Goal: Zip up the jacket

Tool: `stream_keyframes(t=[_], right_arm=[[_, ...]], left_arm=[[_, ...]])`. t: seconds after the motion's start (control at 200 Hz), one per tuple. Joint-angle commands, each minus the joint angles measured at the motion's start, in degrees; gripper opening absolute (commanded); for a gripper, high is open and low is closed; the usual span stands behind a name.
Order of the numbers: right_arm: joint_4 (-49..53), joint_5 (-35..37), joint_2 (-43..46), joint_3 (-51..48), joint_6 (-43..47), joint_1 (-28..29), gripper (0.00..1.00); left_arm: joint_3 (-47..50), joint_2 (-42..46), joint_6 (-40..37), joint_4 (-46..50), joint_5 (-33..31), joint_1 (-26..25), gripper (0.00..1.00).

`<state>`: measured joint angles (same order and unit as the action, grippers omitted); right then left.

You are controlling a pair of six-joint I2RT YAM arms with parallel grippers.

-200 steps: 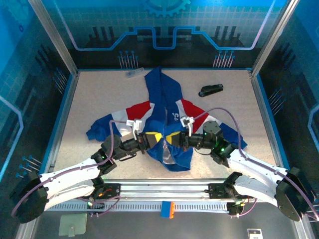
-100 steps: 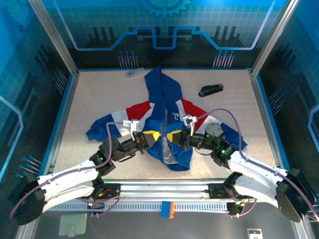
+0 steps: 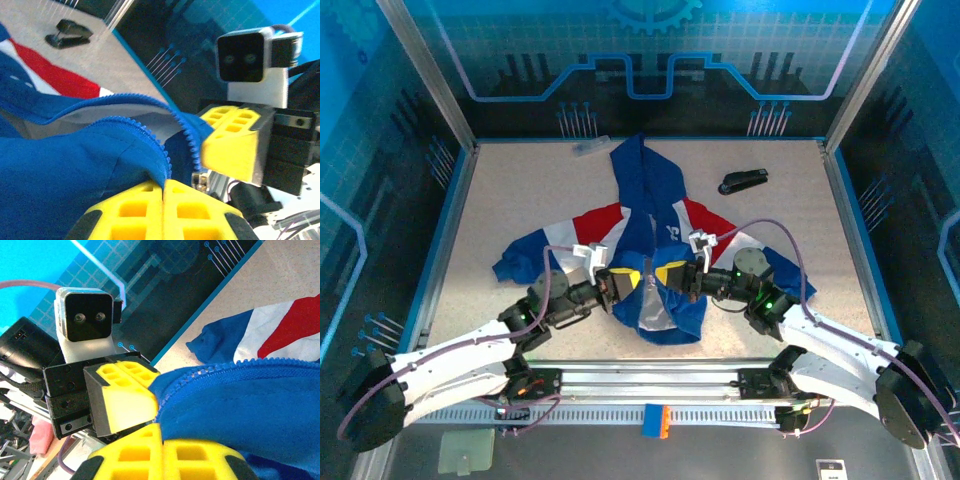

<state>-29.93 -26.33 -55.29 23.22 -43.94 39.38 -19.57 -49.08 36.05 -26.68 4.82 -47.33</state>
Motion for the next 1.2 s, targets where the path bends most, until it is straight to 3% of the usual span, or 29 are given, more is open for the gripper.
stream_keyframes(t=[0.0,0.165,0.52,0.675,0.81,0.896,1.006,1.196], right_arm=[[4.02,1.89,1.78,0.84,1.90,0.58,0.00],[17.12,4.50,1.64,0.42,7.67,0.56,0.00],[13.13,4.25,-7.18,-7.14,9.47,0.83,0.00],[12.98,2.56,-11.11,-6.27,10.97,0.88,0.00],[12.10,2.07,-12.03,-6.17,11.00,0.88,0.00],[11.92,1.98,-12.04,-5.93,11.07,0.88,0.00],[11.74,1.55,-12.12,-5.53,10.90,0.88,0.00],[12.09,0.89,-12.30,-4.17,10.65,0.88,0.00]], left_arm=[[-3.76,-1.23,0.73,10.95,-2.81,-0.34,0.00],[-4.19,-4.95,6.32,18.02,-3.38,-0.50,0.00],[-2.84,-17.26,15.08,14.49,-2.36,-3.09,0.05],[-4.82,-18.65,15.89,16.57,-1.63,-3.03,0.20],[-6.10,-15.60,15.85,21.07,-1.94,-2.82,0.40],[-6.88,-12.63,14.74,25.08,-0.97,-1.72,0.46],[-6.29,-8.92,12.99,27.72,3.63,2.24,0.45],[-6.93,-6.86,9.13,30.68,16.65,10.37,0.30]])
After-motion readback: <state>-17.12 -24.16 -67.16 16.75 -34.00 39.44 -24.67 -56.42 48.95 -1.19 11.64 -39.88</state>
